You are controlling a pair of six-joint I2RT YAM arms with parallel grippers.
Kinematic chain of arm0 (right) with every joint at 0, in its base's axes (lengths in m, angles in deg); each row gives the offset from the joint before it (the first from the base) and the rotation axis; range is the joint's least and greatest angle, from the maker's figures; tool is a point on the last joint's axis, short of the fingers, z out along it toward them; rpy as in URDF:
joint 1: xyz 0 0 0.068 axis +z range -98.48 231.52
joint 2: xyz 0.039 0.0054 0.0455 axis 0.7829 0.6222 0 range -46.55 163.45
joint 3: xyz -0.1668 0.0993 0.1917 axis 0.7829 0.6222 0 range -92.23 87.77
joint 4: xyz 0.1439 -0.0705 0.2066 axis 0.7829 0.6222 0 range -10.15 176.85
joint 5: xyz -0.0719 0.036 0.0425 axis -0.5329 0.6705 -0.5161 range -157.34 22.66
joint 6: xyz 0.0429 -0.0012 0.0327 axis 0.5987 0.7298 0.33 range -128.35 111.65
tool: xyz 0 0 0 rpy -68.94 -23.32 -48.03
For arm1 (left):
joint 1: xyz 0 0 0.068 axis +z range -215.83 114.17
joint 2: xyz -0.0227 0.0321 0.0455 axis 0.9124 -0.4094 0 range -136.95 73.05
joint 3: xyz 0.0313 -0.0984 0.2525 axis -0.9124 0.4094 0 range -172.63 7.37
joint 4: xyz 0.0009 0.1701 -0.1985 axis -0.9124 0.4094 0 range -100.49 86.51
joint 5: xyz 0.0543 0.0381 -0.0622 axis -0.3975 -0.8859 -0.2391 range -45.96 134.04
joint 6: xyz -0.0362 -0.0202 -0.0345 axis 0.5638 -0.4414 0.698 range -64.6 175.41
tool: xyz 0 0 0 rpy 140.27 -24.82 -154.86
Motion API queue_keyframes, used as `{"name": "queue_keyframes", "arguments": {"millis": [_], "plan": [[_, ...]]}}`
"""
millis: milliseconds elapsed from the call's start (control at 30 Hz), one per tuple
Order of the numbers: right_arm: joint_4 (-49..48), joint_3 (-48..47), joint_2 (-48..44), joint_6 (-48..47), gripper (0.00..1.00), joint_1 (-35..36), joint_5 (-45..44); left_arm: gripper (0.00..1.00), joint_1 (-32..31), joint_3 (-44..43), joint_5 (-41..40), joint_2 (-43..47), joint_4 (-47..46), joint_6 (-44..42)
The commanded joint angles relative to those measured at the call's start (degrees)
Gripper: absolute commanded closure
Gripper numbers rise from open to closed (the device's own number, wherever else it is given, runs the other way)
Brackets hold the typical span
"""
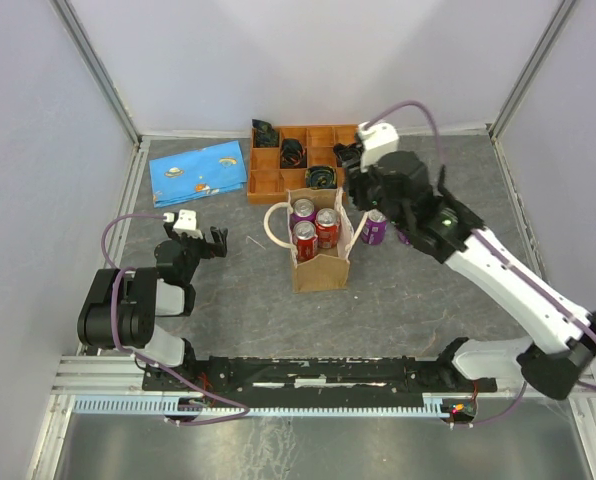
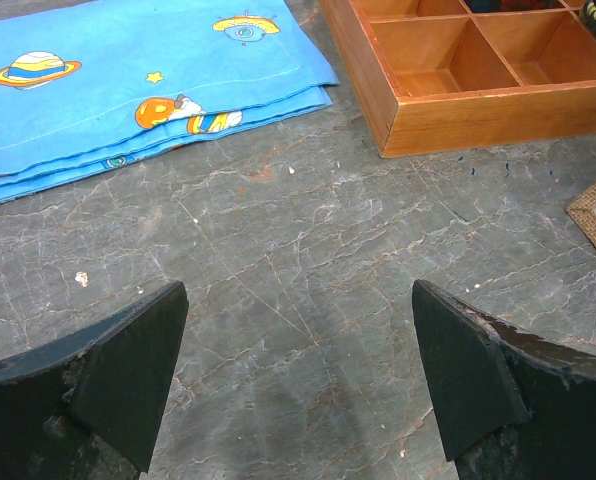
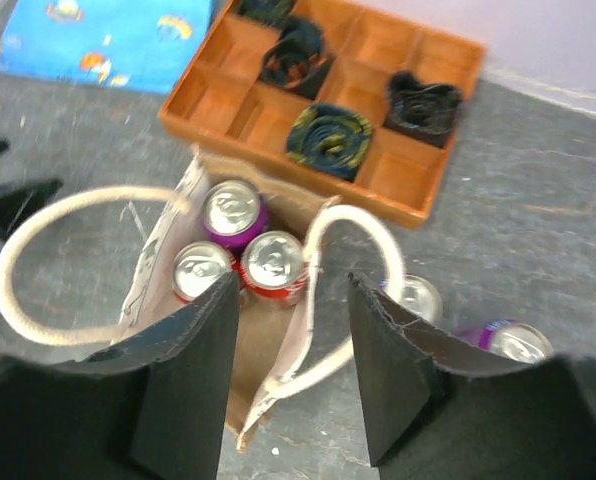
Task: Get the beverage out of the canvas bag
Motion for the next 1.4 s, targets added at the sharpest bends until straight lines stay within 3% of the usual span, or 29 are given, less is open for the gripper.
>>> {"name": "queue_keyframes", "arguments": {"millis": [0, 100, 200, 267, 500, 667, 833, 1000, 1367], "plan": [[1.98, -3.21, 6.69, -3.34, 0.48, 3.84, 2.46, 0.01, 0.23, 0.17, 0.76, 0.18, -3.27, -2.80], [1.83, -4.22, 11.07, -3.33, 0.58, 4.25, 2.54, 0.01, 0.24, 0.17, 0.76, 0.25, -3.19, -2.80], [1.83, -5.47, 15.10, -3.28, 0.76, 4.25, 3.20, 0.01, 0.28, 0.17, 0.76, 0.21, -3.19, -2.80], [1.67, -6.26, 17.49, -3.21, 0.79, 4.26, 2.72, 0.01, 0.26, 0.17, 0.75, 0.18, -3.25, -2.79], [2.66, -8.44, 25.14, -2.21, 0.68, 4.17, 0.53, 0.01, 0.24, 0.17, 0.75, 0.21, -3.19, -2.80], [1.53, -8.20, 27.78, -0.79, 0.50, 3.50, -0.55, 0.01, 0.22, 0.17, 0.75, 0.21, -3.22, -2.80], [1.01, -7.71, 29.37, 0.86, 0.46, 1.65, -0.22, 0.01, 0.24, 0.17, 0.74, 0.16, -3.25, -2.80], [0.69, -6.90, 30.05, 2.35, 0.30, 0.12, 0.57, 0.01, 0.23, 0.17, 0.76, 0.19, -3.21, -2.79], [-0.25, -5.57, 31.74, 3.74, 0.29, -1.30, 2.59, 0.01, 0.26, 0.17, 0.74, 0.17, -3.26, -2.79]]}}
